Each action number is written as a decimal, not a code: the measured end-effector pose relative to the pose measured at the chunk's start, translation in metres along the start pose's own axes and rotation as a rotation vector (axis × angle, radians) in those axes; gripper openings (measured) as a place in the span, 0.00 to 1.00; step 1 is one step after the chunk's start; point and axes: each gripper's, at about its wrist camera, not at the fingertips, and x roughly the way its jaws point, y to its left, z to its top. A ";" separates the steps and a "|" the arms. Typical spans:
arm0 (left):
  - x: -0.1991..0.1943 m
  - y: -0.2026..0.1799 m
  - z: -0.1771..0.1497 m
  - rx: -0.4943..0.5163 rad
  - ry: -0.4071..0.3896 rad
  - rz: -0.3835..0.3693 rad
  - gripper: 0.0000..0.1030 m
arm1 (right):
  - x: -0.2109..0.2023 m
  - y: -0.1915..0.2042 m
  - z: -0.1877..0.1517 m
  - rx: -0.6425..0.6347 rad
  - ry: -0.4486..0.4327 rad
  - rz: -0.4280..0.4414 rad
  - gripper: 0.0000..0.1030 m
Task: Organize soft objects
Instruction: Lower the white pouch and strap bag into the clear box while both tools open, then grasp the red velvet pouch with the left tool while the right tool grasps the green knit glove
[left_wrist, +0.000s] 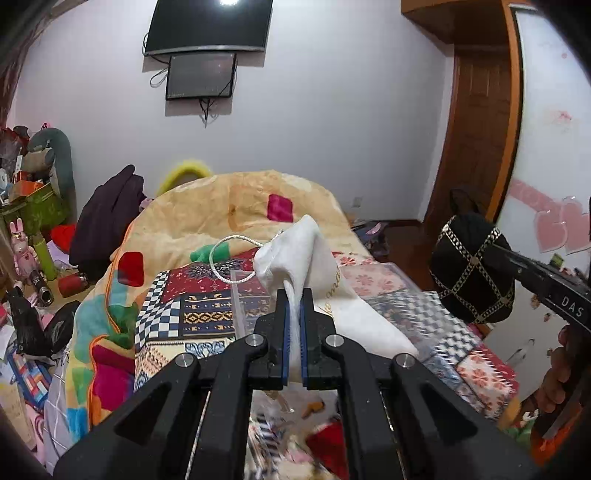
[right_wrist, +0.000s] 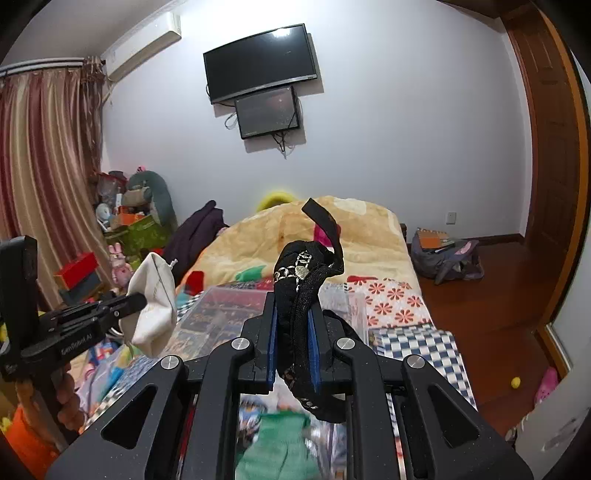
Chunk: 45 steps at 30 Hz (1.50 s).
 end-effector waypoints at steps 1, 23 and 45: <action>0.008 0.001 0.001 0.004 0.008 0.008 0.03 | 0.006 0.002 0.000 -0.004 0.010 -0.004 0.12; 0.098 -0.010 -0.021 0.034 0.247 -0.014 0.21 | 0.094 0.013 -0.026 -0.069 0.339 0.046 0.20; -0.025 -0.040 -0.037 0.075 0.058 -0.073 0.74 | -0.004 0.023 -0.020 -0.102 0.144 0.017 0.76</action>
